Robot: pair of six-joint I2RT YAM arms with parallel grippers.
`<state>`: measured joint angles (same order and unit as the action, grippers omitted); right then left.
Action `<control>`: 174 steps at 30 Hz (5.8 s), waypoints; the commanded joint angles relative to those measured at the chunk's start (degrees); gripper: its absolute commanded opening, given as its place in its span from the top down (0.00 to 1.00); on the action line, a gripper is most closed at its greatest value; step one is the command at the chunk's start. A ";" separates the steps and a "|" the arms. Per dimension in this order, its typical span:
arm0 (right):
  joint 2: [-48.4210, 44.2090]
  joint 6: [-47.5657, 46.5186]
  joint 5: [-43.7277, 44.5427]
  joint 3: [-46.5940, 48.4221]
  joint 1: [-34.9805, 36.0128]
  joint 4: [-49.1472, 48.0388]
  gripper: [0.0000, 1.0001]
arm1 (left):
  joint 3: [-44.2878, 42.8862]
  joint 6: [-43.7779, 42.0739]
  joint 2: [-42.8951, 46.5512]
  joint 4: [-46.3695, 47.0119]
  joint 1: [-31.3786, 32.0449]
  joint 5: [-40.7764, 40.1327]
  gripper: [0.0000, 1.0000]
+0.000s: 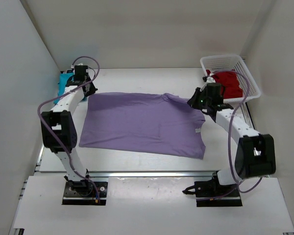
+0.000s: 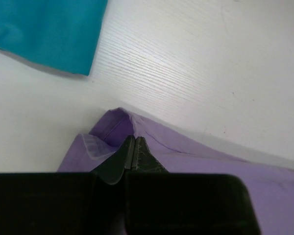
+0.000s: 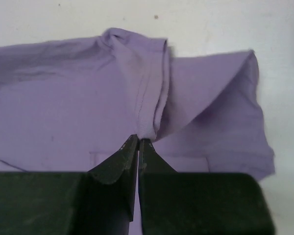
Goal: Fold and stack the t-shirts
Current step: Fold the other side of the tshirt into a rectangle
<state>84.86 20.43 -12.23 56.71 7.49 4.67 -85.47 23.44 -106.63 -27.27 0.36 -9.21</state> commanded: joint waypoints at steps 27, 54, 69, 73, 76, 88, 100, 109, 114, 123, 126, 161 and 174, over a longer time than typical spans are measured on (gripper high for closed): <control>-46.71 6.90 6.97 -30.86 3.68 12.37 1.00 | 32.35 7.66 28.83 16.45 -4.23 7.47 0.98; -39.63 10.69 9.15 -28.85 10.52 13.11 1.00 | 49.18 18.57 44.14 24.81 -5.19 6.84 0.76; -47.14 11.91 10.74 -33.23 5.61 21.26 1.00 | 53.83 23.75 32.72 27.53 -10.99 16.16 0.64; -50.67 16.31 12.22 -34.92 9.99 21.61 0.64 | 54.71 24.29 31.57 27.97 -10.91 14.75 0.58; -50.58 12.11 13.55 -31.93 7.30 22.05 0.59 | 54.45 24.98 30.52 27.27 -10.91 14.05 0.58; -29.96 4.46 7.23 -27.97 9.30 3.17 0.60 | 54.62 26.22 32.18 25.51 -10.82 12.20 0.48; -4.97 3.22 0.02 -20.06 8.42 -18.36 0.54 | 55.06 25.78 30.25 25.07 -10.03 12.21 0.46; 3.03 3.92 -1.04 -17.86 10.61 -20.93 0.57 | 53.22 26.30 24.81 28.93 -9.94 13.17 0.81; 3.91 3.22 -0.25 -17.33 12.20 -19.87 0.63 | 50.41 25.17 25.33 28.94 -9.16 11.77 1.00; 3.73 2.95 1.68 -16.37 12.46 -18.38 1.00 | 40.21 18.49 28.14 22.79 -5.73 6.58 1.00; 1.90 2.17 1.68 -16.10 12.55 -16.19 1.00 | 39.24 15.94 31.21 21.64 -5.20 3.69 1.00; -31.32 9.29 4.15 -26.82 25.24 4.83 0.81 | 48.47 16.38 40.44 20.32 -8.27 -4.41 0.67; -12.90 4.01 -7.12 -21.74 -5.81 -15.56 0.66 | 31.18 8.83 17.18 21.03 -4.93 -1.67 0.53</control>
<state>68.18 26.68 -16.78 30.41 1.96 -3.29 -48.27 36.36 -87.15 -5.89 -4.73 -9.93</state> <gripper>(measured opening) 0.331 0.453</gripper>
